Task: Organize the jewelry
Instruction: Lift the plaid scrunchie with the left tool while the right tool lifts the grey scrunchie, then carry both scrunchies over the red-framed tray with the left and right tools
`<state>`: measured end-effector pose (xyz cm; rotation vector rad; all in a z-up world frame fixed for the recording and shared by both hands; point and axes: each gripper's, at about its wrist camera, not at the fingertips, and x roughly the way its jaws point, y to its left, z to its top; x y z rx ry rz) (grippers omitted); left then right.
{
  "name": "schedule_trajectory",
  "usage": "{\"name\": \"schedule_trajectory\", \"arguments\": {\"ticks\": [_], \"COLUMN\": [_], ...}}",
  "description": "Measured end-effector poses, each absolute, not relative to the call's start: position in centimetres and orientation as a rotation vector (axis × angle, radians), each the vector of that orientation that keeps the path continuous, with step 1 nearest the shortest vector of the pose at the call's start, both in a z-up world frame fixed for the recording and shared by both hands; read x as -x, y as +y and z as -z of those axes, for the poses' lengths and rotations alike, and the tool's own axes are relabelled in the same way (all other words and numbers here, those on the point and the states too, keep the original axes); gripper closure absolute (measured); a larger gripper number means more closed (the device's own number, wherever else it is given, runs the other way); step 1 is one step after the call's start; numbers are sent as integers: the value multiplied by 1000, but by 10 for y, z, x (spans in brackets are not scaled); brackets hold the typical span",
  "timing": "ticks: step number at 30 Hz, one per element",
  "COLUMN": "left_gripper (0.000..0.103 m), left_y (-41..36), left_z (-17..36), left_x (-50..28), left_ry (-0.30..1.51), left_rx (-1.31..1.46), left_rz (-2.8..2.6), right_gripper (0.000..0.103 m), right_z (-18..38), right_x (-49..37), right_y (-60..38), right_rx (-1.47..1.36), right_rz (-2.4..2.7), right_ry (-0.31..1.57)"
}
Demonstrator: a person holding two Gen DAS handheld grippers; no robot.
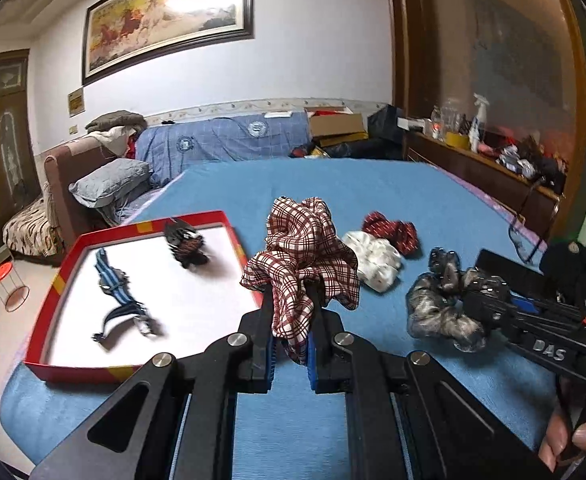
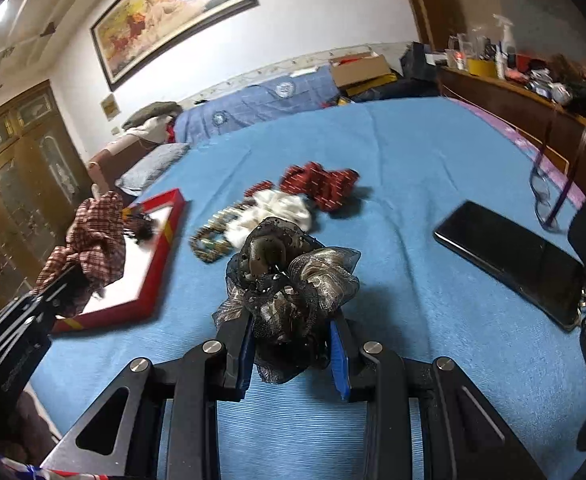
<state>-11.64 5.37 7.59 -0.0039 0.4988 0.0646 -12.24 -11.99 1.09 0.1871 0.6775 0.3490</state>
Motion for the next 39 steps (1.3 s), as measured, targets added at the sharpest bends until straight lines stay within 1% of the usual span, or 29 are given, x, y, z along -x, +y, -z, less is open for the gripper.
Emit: {"name": "schedule_trajectory", "arguments": {"ticks": [10,17,26,31,39], "left_gripper": [92,92,92,92,92], "left_y": [123,182,229,243,267], "left_z": [-97,-101,-103,-103,-101], "left_x": [125,130,133,120,68], "left_ry": [447,443,456,493,609], "left_rx": [104,169,212,231,253], "left_rz": [-184,-285,-344,-321,-261], "right_gripper": [68,68,68,64,64], "right_z": [-52,-66,-76,-79,-63], "right_x": [131,130,129,123,92], "right_y": [-82,-44,7,33,72], "right_rx": [-159,-124,-61,-29,-2], "right_rz": [-467,-546,-630,-663,-660], "right_ry": [626,624,622,625,703]}}
